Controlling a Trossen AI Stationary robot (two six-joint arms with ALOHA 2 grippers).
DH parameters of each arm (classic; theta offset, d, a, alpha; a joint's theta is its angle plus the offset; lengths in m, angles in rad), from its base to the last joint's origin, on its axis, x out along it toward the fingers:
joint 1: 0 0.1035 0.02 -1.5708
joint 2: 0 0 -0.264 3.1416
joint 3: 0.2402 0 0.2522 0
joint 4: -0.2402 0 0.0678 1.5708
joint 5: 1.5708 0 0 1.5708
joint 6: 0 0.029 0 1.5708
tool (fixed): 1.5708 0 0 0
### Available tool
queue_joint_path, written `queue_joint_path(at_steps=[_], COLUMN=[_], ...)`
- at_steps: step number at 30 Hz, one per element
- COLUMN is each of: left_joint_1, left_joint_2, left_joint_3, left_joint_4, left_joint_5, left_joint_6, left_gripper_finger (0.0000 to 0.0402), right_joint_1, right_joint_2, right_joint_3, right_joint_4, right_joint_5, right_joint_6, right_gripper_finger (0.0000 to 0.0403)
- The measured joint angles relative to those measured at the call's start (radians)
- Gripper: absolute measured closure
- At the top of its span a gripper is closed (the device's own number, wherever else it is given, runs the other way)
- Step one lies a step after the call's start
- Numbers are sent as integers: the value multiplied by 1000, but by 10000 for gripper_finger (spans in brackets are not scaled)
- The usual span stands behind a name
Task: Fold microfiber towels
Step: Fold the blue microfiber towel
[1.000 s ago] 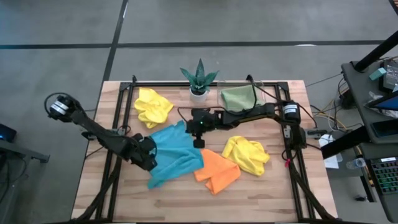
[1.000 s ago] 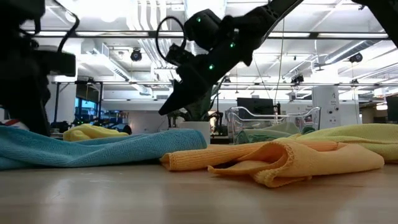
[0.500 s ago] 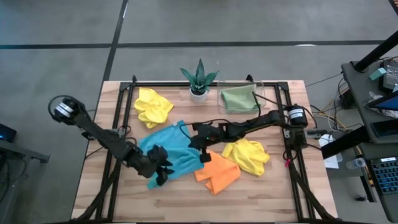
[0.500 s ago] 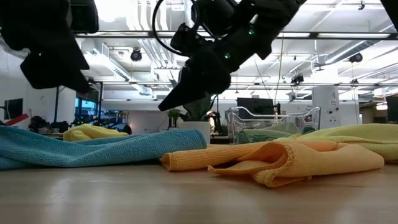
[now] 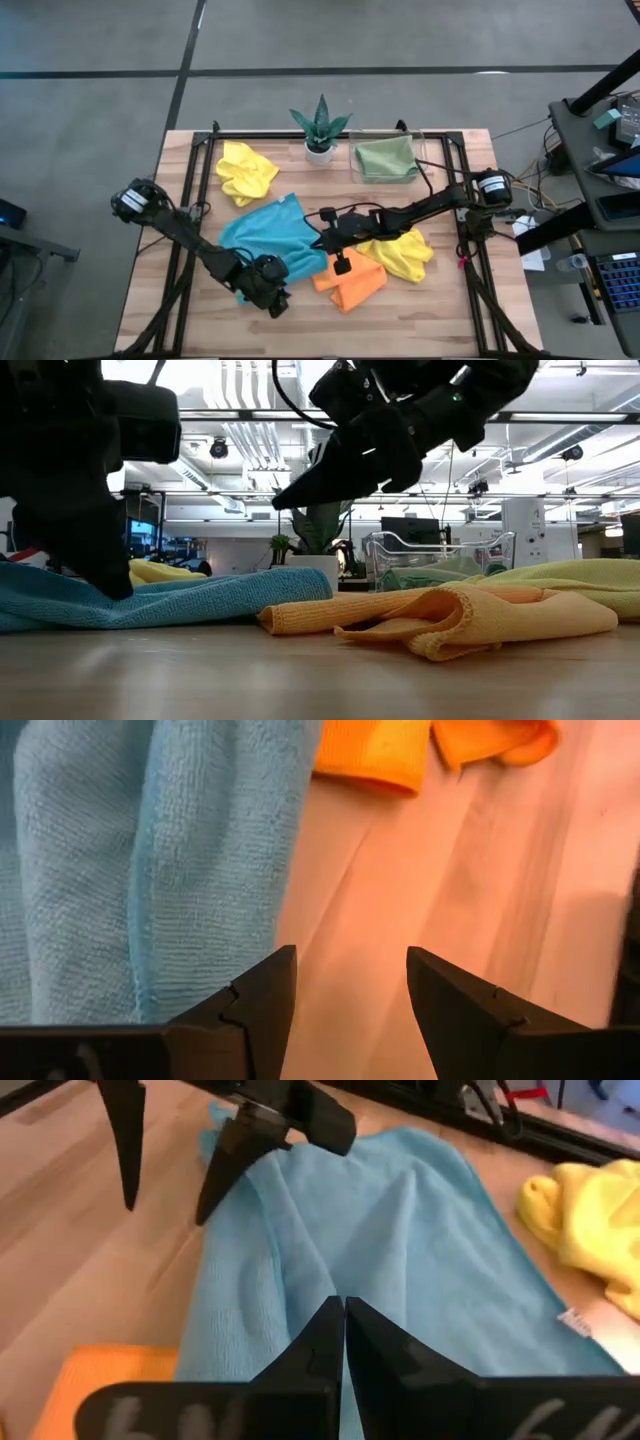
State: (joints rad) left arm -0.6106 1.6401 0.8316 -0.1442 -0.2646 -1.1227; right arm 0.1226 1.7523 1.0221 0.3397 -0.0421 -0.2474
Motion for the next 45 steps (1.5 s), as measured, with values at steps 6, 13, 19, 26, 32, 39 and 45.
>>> queue_joint_path(at_steps=[6,13,19,26,32,39,45], left_joint_1=[-17,-59,-77,-162,-233,-255,-255], left_joint_2=[29,29,29,25,24,27,-4], left_joint_3=[32,79,111,185,180,176,199], left_joint_4=[4,5,-26,-301,-384,-495,-597], left_joint_5=[54,68,71,177,72,-7,-5], left_joint_6=[-80,-103,-104,-201,-199,-197,-200], left_gripper_finger=[226,226,226,226,226,226,226], right_joint_1=[4,51,119,140,137,139,139], right_joint_2=[0,0,1,-1,-1,-1,-1], right_joint_3=[-21,-39,-35,-30,-30,-30,-29], right_joint_4=[0,-26,-10,-11,-12,3,27], right_joint_5=[-9,-18,3,65,62,51,51], right_joint_6=[91,67,-15,-24,39,51,65], right_gripper_finger=[394,394,394,394,384,318,260])
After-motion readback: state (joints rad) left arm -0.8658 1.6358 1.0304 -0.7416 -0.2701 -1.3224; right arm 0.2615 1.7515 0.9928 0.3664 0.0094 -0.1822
